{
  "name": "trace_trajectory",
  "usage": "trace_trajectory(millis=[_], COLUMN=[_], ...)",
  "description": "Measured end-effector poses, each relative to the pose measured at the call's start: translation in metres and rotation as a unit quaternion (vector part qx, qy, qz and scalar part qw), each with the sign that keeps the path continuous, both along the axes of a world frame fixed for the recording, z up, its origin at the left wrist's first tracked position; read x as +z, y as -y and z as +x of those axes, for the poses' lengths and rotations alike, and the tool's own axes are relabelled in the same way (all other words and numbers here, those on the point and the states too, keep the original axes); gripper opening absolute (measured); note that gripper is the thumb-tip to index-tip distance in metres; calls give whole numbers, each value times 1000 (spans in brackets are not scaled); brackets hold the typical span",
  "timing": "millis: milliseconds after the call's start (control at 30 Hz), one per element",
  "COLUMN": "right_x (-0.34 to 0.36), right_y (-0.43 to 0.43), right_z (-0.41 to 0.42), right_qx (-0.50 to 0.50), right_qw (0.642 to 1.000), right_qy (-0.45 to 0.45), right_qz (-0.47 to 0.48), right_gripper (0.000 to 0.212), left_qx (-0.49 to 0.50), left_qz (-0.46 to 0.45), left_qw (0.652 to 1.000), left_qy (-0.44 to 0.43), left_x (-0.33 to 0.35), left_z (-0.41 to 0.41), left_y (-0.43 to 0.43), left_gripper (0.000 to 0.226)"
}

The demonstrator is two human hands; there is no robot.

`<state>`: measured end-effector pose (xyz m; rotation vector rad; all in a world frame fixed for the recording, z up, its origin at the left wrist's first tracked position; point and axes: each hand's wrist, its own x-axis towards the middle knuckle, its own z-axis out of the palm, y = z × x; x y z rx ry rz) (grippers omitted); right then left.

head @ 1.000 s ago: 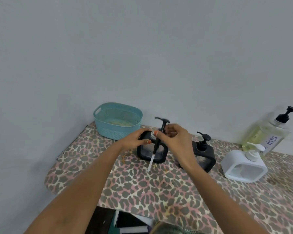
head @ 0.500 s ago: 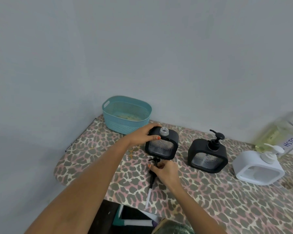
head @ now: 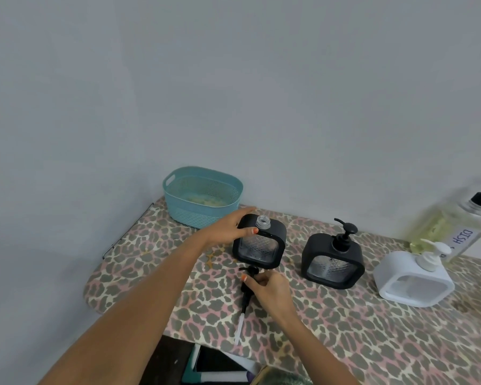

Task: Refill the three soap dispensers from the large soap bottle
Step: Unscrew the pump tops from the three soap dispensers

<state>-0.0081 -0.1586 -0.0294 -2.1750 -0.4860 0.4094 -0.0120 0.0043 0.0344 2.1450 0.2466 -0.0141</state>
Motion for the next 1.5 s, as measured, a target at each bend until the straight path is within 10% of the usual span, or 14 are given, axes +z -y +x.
trace_trajectory(millis=[600, 1500], right_x=[56, 69], right_y=[99, 104], right_z=[76, 119], right_qx=[-190, -40], right_qw=[965, 995], right_qy=[152, 85], right_qz=[99, 41], right_gripper=[18, 28], left_qx=[-80, -59], left_qz=[23, 99], left_qw=[993, 990], left_qy=[82, 82], left_x=[14, -12], left_z=[49, 73], left_y=[99, 119], left_gripper=[64, 63])
